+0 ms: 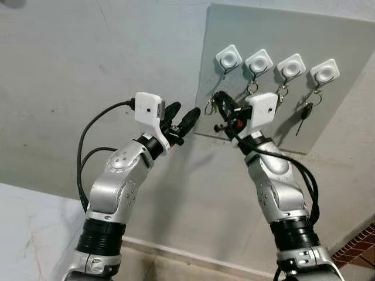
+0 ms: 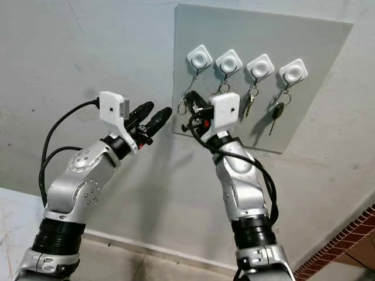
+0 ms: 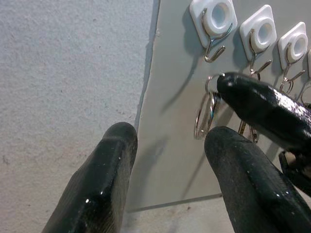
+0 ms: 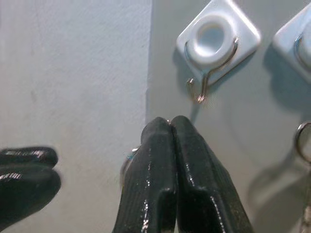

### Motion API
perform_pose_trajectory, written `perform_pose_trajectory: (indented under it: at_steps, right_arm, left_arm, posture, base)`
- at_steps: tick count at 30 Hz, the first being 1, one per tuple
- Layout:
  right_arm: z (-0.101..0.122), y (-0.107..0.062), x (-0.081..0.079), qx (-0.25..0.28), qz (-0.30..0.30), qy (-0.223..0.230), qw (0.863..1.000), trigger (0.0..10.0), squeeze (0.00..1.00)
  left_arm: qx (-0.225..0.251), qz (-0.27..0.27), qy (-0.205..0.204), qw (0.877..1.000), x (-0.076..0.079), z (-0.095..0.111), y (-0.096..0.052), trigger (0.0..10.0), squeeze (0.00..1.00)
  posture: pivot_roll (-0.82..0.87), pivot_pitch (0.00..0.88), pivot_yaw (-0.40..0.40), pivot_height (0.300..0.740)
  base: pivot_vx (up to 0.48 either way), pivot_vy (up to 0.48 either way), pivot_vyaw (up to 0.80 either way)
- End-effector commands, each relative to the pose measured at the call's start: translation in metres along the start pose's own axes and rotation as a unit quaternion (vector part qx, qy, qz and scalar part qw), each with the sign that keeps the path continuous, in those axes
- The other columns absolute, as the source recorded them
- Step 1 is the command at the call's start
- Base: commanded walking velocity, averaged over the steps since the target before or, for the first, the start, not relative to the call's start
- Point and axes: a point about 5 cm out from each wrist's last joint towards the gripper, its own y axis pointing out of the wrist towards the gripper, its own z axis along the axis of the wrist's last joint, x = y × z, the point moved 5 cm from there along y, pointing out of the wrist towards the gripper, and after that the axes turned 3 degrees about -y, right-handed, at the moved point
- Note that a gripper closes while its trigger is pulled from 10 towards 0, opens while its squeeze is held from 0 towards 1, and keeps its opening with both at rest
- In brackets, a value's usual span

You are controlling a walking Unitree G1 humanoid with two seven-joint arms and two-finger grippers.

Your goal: Hang keys on a hook

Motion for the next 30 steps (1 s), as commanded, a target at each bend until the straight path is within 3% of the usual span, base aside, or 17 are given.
perform_pose_trajectory:
  at_steps: [1, 13, 30]
  right_arm:
    - [0.008, 0.003, 0.010, 0.018, -0.016, -0.001, 1.000, 10.0, 0.00]
    - [0.020, 0.007, 0.010, 0.057, -0.007, 0.012, 0.998, 10.0, 0.00]
    - [0.028, 0.012, 0.013, 0.078, -0.008, 0.043, 0.996, 10.0, 0.00]
  left_arm:
    - [0.004, -0.014, 0.006, 1.000, 0.005, 0.007, 0.004, 10.0, 0.00]
    - [0.005, -0.040, 0.013, 0.999, 0.016, 0.010, 0.006, 10.0, 0.00]
    - [0.005, -0.044, 0.010, 0.999, 0.018, 0.010, 0.005, 10.0, 0.00]
  posture:
    - [0.04, 0.000, -0.038, 0.740]
    - [0.04, 0.000, -0.034, 0.740]
    - [0.04, 0.000, -0.034, 0.740]
  base:
    - [0.000, 0.000, 0.00]
    - [0.000, 0.000, 0.00]
    - [0.000, 0.000, 0.00]
